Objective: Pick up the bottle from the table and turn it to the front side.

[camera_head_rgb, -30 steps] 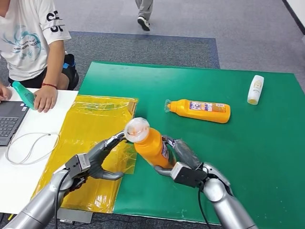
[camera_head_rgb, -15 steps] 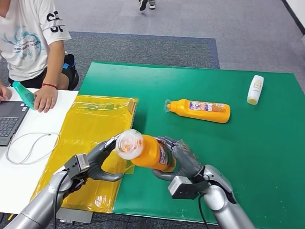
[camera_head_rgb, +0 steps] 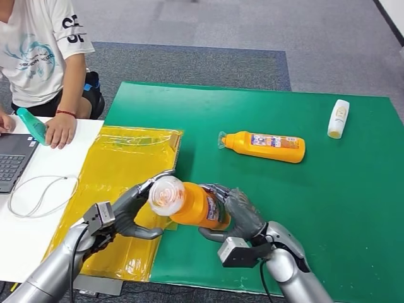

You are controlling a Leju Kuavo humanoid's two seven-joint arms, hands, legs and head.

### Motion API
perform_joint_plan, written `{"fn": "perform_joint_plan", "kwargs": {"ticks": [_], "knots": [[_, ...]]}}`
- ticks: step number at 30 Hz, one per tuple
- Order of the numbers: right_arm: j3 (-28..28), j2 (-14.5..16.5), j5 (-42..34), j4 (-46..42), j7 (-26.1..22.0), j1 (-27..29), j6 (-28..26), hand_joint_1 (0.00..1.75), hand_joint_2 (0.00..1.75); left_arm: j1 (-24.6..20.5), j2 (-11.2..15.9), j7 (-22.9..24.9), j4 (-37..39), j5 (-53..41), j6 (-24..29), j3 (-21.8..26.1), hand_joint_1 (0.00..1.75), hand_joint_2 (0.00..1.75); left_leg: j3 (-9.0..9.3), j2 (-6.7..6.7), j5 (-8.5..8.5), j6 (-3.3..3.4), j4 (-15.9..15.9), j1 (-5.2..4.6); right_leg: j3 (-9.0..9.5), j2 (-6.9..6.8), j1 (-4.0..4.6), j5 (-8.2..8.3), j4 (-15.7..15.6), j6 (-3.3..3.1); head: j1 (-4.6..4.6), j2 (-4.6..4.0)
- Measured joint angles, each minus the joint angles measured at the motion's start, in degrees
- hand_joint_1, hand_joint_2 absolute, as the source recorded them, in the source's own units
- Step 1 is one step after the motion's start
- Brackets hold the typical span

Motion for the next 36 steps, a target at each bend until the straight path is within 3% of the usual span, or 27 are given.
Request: {"fn": "perform_joint_plan", "kwargs": {"ticks": [15, 36], "knots": [[-0.35, 1.79, 0.02, 6.22, -0.02, -2.61, 1.00, 1.75, 1.75, -6.63, -2.67, 1.33, -2.26, 0.69, -2.40, -5.36, 0.00, 1.75, 0.00, 0.00, 0.03, 0.00, 0.00, 0.00, 0.01, 0.00, 0.00, 0.03, 0.00, 0.02, 0.00, 0.01], [-0.03, 2.66, 4.27, 4.56, 1.08, -0.83, -4.96, 1.75, 1.75, -7.07, -3.56, 1.95, -2.27, 3.04, -1.10, -7.43, 0.00, 1.75, 0.00, 0.00, 0.03, 0.00, 0.00, 0.00, 0.00, 0.00, 0.00, 0.03, 0.00, 0.02, 0.00, 0.00]]}}
